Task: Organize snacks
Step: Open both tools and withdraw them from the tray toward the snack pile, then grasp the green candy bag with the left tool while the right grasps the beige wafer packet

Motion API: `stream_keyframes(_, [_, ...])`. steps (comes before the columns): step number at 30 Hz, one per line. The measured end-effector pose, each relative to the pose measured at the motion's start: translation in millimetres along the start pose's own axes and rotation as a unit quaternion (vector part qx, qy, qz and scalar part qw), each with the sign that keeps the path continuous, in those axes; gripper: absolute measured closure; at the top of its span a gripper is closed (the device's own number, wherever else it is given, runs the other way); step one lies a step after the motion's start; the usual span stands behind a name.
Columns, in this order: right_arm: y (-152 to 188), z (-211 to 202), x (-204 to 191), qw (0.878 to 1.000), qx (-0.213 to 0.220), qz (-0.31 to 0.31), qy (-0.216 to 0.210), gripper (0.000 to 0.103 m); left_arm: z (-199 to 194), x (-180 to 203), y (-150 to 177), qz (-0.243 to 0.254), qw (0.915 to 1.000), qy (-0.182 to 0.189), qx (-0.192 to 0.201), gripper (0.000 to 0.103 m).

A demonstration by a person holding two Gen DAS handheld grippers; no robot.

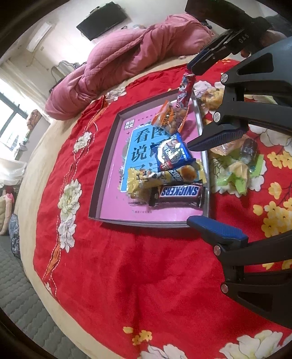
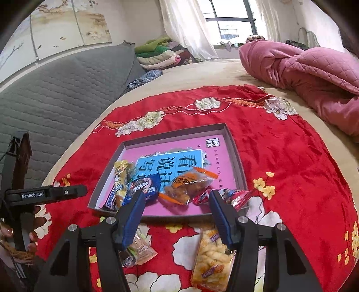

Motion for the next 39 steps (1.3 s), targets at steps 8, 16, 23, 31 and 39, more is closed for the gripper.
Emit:
stream_keyframes(8, [11.1,-0.2,-16.8,1.000,-0.012,-0.020,-0.013,0.044,-3.5,-5.9,11.8,-0.004,0.9999,-0.004,-0.010,0.042])
stream_keyframes(16, [24.9,5.6,-31.9,0.998,-0.034,-0.045,-0.029,0.044,1.1,-10.7,26.2,-0.006,0.9995,-0.006,-0.030,0.041])
stream_keyframes(23, [42.5,16.6,-41.5,0.995,-0.066,-0.071,-0.038,0.044,11.2,-10.2,41.2,-0.010,0.9983,0.004,-0.057,0.041])
stream_keyframes(31, [65.6,33.5,-51.5,0.988,-0.095,-0.114,-0.042,0.045,27.6,-7.6,58.3,-0.019,0.9956,0.023,-0.088,0.042])
stream_keyframes(39, [78.8,47.8,-54.1,0.983,-0.111,-0.140,-0.042,0.047,41.8,-5.6,67.6,-0.023,0.9933,0.031,-0.109,0.042])
Point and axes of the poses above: each gripper's, at about its wrist camera, not at the fingertips, and z roughly the way its jaws point, x to its right, y to its underside, the point moved 7 cm from there along z, roughly the way its jaws point, and after that the axes turned 3 degrees about y, right-handed, at the moved point
